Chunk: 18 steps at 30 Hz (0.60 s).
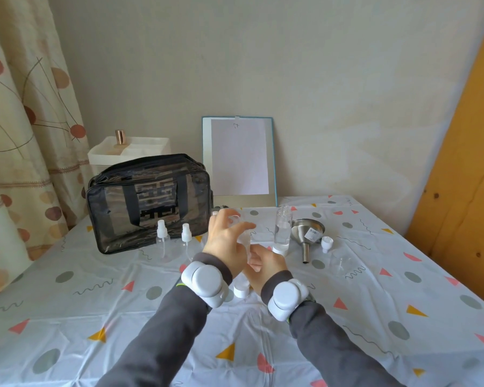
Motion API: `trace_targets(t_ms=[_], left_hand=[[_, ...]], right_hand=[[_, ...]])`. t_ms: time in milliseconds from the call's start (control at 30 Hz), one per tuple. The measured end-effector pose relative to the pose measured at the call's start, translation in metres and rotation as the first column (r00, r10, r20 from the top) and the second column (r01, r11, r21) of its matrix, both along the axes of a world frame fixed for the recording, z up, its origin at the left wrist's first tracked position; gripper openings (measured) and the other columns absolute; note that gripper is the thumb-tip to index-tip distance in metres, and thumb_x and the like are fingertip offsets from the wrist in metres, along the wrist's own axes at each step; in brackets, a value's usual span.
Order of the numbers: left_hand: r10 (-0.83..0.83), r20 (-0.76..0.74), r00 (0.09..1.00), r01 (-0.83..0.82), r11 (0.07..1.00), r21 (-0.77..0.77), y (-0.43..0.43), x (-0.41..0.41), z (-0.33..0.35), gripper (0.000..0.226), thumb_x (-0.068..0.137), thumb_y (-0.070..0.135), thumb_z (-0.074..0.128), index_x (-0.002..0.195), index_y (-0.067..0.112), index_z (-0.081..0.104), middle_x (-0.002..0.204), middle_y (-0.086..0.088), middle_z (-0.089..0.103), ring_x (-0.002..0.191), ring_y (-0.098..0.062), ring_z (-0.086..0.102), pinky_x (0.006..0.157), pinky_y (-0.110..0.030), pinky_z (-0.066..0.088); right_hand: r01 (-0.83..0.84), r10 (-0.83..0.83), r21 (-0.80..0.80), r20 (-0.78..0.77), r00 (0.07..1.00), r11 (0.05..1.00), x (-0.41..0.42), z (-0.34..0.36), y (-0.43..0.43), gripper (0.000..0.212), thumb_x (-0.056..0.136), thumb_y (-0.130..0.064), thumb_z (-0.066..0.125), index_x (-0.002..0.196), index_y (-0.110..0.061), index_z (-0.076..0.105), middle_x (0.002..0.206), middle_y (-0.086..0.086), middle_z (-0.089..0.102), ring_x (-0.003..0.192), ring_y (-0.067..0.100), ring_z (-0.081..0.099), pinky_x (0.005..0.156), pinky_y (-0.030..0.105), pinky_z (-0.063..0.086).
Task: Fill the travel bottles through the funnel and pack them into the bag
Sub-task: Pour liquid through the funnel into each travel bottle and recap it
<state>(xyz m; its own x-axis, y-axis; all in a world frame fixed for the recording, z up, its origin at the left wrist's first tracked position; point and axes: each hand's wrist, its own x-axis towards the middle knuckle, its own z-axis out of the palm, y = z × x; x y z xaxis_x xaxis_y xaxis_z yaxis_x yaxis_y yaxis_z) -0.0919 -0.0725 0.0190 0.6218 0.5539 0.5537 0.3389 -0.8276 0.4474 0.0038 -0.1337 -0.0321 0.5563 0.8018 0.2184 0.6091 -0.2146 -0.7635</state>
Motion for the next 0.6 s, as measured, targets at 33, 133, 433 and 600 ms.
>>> trace_targets(t_ms=[33,133,433,600], left_hand=[[-0.041,-0.012,0.999,0.041,0.999,-0.009,-0.001,0.002,0.000,0.049,0.078,-0.006,0.048,0.118,0.017,0.063,0.130,-0.007,0.039,0.120,-0.023,0.032,0.098,-0.018,0.023],[-0.133,0.007,0.991,0.133,0.986,-0.105,-0.003,0.004,-0.004,0.048,0.086,0.003,0.050,0.131,0.020,0.050,0.130,-0.005,0.042,0.121,-0.018,0.039,0.096,-0.010,0.022],[0.025,0.228,0.973,0.097,0.855,-0.509,0.005,0.002,-0.023,0.063,0.078,0.017,0.072,0.132,0.028,0.041,0.105,0.006,0.059,0.098,-0.011,0.058,0.089,-0.021,0.043],[0.057,0.272,0.961,0.117,0.806,-0.580,0.006,0.002,-0.028,0.052,0.076,0.018,0.075,0.120,0.025,0.049,0.105,0.003,0.059,0.097,-0.008,0.056,0.088,-0.021,0.044]], right_hand=[[-0.010,0.010,-0.002,-0.012,1.000,1.000,0.000,0.000,0.000,0.017,0.083,-0.024,0.058,0.097,-0.013,0.060,0.092,0.005,0.068,0.089,0.018,0.064,0.091,0.026,0.044],[-0.021,0.021,-0.033,-0.002,1.000,0.999,0.000,0.000,0.001,0.021,0.085,-0.024,0.057,0.101,-0.010,0.059,0.098,0.008,0.069,0.096,0.020,0.064,0.094,0.029,0.045],[-0.043,0.053,0.172,-0.055,0.997,0.984,-0.004,0.002,-0.005,0.085,0.079,-0.024,0.070,0.130,-0.058,0.013,0.073,-0.007,0.063,0.074,0.007,0.065,0.074,0.019,0.053],[-0.140,0.139,0.197,0.016,0.990,0.970,-0.004,0.000,-0.007,0.070,0.084,-0.027,0.065,0.114,-0.074,0.022,0.096,0.002,0.067,0.088,0.013,0.066,0.084,0.031,0.055]])
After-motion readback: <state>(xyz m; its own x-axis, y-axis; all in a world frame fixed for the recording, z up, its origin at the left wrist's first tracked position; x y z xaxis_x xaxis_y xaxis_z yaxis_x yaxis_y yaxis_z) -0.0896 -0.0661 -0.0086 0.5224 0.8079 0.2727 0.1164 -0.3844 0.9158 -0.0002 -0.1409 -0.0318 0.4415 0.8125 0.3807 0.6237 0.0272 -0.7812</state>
